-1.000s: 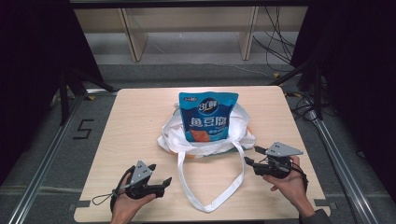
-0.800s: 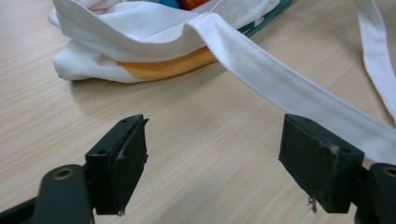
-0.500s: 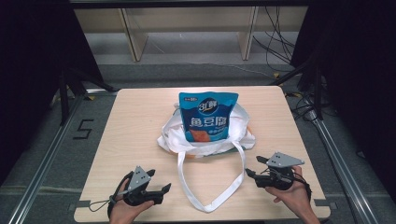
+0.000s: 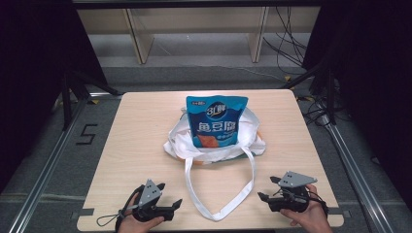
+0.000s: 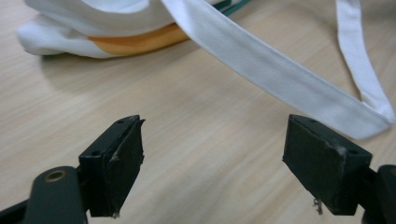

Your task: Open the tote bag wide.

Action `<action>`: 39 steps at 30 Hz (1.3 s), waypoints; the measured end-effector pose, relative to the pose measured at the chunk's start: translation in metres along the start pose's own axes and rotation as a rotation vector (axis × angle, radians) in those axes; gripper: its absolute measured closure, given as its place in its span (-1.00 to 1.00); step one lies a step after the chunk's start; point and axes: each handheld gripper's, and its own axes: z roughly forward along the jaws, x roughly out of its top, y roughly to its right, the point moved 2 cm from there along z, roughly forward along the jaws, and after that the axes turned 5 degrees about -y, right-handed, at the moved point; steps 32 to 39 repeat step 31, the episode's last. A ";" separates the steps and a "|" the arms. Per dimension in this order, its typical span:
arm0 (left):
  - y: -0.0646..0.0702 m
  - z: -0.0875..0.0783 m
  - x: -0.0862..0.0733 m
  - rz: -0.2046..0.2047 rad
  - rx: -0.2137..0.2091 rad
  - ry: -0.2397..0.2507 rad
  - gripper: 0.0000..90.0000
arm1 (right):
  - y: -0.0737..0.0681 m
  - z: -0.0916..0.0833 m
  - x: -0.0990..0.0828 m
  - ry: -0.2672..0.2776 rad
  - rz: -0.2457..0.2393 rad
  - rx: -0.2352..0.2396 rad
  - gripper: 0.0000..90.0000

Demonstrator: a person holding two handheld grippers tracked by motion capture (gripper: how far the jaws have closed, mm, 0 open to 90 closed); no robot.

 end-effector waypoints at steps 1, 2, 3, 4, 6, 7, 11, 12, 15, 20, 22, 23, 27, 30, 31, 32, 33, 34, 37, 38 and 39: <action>0.002 0.001 -0.001 0.008 -0.009 -0.012 -0.58 | -0.002 0.000 -0.001 -0.010 0.006 0.020 -0.40; 0.005 0.002 -0.001 0.006 -0.010 -0.012 -0.59 | -0.002 0.000 -0.003 -0.014 -0.008 0.010 -0.41; 0.007 0.003 -0.002 0.012 -0.016 -0.014 -0.59 | -0.004 0.000 -0.004 -0.019 -0.002 0.015 -0.41; 0.007 0.001 -0.003 0.047 -0.005 -0.042 -0.60 | -0.006 0.000 -0.006 -0.022 -0.009 0.024 -0.41; 0.012 0.003 -0.003 0.029 -0.022 -0.024 -0.60 | -0.009 -0.001 -0.009 -0.039 -0.010 0.023 -0.41; 0.013 0.002 -0.004 0.045 -0.022 -0.038 -0.61 | -0.010 -0.001 -0.010 -0.048 -0.018 0.029 -0.41; 0.017 0.003 -0.006 0.061 -0.026 -0.056 -0.61 | -0.014 0.000 -0.015 -0.073 -0.032 0.038 -0.41; 0.017 0.002 -0.006 0.081 -0.030 -0.070 -0.61 | -0.016 -0.001 -0.015 -0.077 -0.026 0.050 -0.41; 0.020 0.004 -0.006 0.068 -0.026 -0.053 -0.62 | -0.020 0.000 -0.016 -0.087 -0.045 0.058 -0.41; 0.018 0.005 -0.006 0.073 -0.025 -0.061 -0.62 | -0.020 0.001 -0.017 -0.109 -0.057 0.063 -0.41; 0.016 0.004 -0.006 0.090 -0.022 -0.066 -0.62 | -0.020 0.002 -0.017 -0.104 -0.054 0.064 -0.41; 0.016 0.005 -0.006 0.066 -0.016 -0.068 -0.62 | -0.020 0.001 -0.017 -0.103 -0.056 0.063 -0.41; 0.016 0.005 -0.006 0.068 -0.010 -0.073 -0.62 | -0.020 0.002 -0.017 -0.108 -0.060 0.064 -0.41; 0.016 0.006 -0.006 0.067 -0.017 -0.073 -0.62 | -0.020 0.002 -0.016 -0.110 -0.061 0.067 -0.41; 0.016 0.007 -0.006 0.068 -0.018 -0.054 -0.62 | -0.020 0.002 -0.017 -0.103 -0.060 0.065 -0.41; 0.016 0.007 -0.006 0.068 -0.018 -0.054 -0.62 | -0.020 0.002 -0.017 -0.103 -0.060 0.065 -0.41; 0.016 0.007 -0.006 0.068 -0.018 -0.054 -0.62 | -0.020 0.002 -0.017 -0.103 -0.060 0.065 -0.41; 0.016 0.007 -0.006 0.068 -0.018 -0.054 -0.62 | -0.020 0.002 -0.017 -0.103 -0.060 0.065 -0.41; 0.016 0.007 -0.006 0.068 -0.018 -0.054 -0.62 | -0.020 0.002 -0.017 -0.103 -0.060 0.065 -0.41; 0.016 0.007 -0.006 0.068 -0.018 -0.054 -0.62 | -0.020 0.002 -0.017 -0.103 -0.060 0.065 -0.41; 0.016 0.007 -0.006 0.068 -0.018 -0.054 -0.62 | -0.020 0.002 -0.017 -0.103 -0.060 0.065 -0.41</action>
